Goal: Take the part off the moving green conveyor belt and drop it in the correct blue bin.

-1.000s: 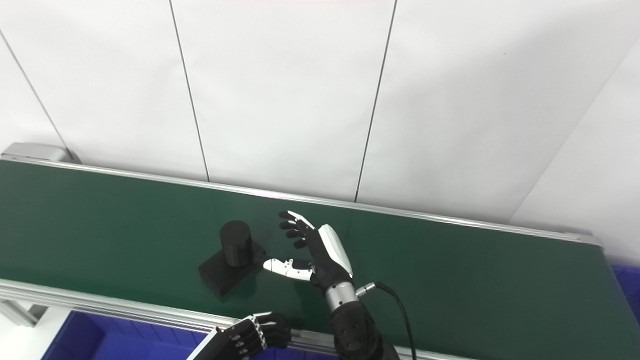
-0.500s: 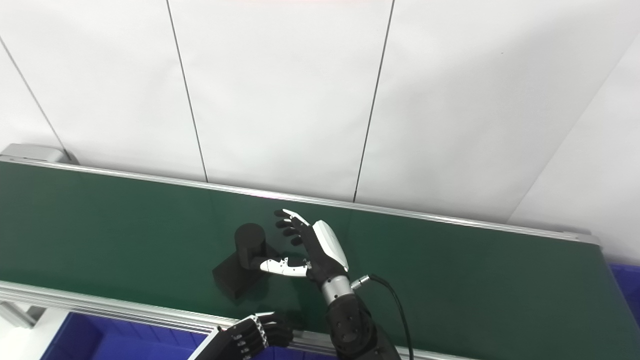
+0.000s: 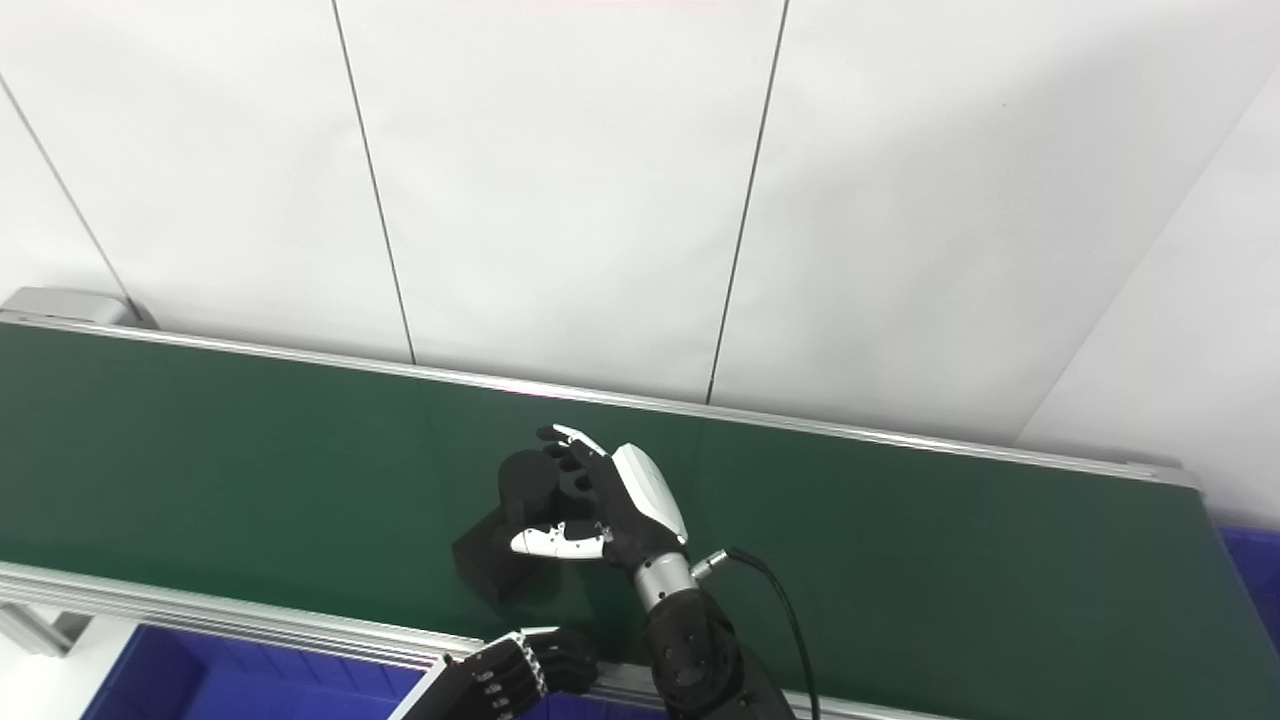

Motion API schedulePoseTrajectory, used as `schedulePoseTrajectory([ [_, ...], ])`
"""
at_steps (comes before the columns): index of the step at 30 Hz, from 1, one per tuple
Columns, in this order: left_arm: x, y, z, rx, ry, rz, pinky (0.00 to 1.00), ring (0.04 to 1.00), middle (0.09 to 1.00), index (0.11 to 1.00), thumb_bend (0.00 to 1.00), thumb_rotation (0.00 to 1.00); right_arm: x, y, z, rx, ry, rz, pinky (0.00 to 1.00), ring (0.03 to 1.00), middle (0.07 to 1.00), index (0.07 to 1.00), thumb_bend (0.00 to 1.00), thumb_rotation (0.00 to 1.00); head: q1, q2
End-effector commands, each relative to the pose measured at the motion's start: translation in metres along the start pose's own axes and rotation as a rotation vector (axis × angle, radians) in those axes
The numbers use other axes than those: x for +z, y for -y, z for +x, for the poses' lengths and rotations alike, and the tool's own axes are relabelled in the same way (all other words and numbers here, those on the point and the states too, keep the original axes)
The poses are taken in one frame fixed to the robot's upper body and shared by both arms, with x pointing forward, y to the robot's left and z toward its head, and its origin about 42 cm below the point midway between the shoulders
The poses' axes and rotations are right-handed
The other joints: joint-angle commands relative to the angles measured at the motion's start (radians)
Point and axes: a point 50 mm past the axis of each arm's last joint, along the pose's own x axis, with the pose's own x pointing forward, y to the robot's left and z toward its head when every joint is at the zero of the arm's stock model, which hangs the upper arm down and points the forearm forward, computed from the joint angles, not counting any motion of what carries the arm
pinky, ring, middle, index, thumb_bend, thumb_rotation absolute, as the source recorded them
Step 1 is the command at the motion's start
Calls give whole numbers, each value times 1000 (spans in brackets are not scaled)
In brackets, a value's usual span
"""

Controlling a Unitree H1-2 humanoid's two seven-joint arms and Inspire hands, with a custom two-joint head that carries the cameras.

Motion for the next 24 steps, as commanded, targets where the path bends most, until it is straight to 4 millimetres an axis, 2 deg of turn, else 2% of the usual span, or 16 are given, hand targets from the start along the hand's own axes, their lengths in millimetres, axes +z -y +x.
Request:
schedulePoseTrajectory([
  [1, 9, 3, 5, -6, 45, 9, 753, 743, 746, 748, 1000, 446, 27, 6, 12, -49, 127, 4, 704, 781, 793, 849, 740, 264, -1, 2],
  [3, 9, 3, 5, -4, 46, 12, 752, 742, 746, 747, 1000, 445, 26, 5, 11, -66, 135, 2, 685, 761, 781, 839, 737, 236, -1, 4],
  [5, 10, 4, 5, -1, 47, 13, 750, 738, 742, 746, 1000, 449, 25, 5, 10, -105, 136, 7, 636, 707, 740, 772, 711, 82, -1, 6],
  [6, 10, 4, 5, -2, 48, 15, 750, 739, 743, 747, 1000, 448, 24, 6, 9, -129, 136, 10, 550, 624, 690, 609, 594, 103, -1, 6],
  [7, 10, 4, 5, -2, 49, 15, 751, 740, 743, 749, 1000, 450, 24, 6, 9, -144, 136, 13, 489, 532, 622, 556, 554, 52, -5, 11],
  [8, 11, 3, 4, -4, 51, 16, 752, 740, 743, 749, 1000, 451, 24, 6, 9, -157, 137, 15, 457, 484, 587, 529, 533, 27, -7, 12],
  [10, 11, 2, 4, -4, 51, 18, 754, 742, 746, 751, 1000, 455, 25, 7, 8, -183, 144, 16, 459, 458, 562, 476, 513, 2, -11, 15],
  [15, 13, 0, 3, -1, 51, 12, 752, 743, 747, 751, 1000, 449, 25, 11, 9, -208, 152, 29, 495, 465, 545, 459, 513, 0, -17, 19],
  [24, 16, -4, 1, 3, 50, 15, 751, 746, 753, 755, 1000, 447, 27, 13, 10, -219, 164, 49, 478, 459, 542, 463, 513, 0, -36, 30],
])
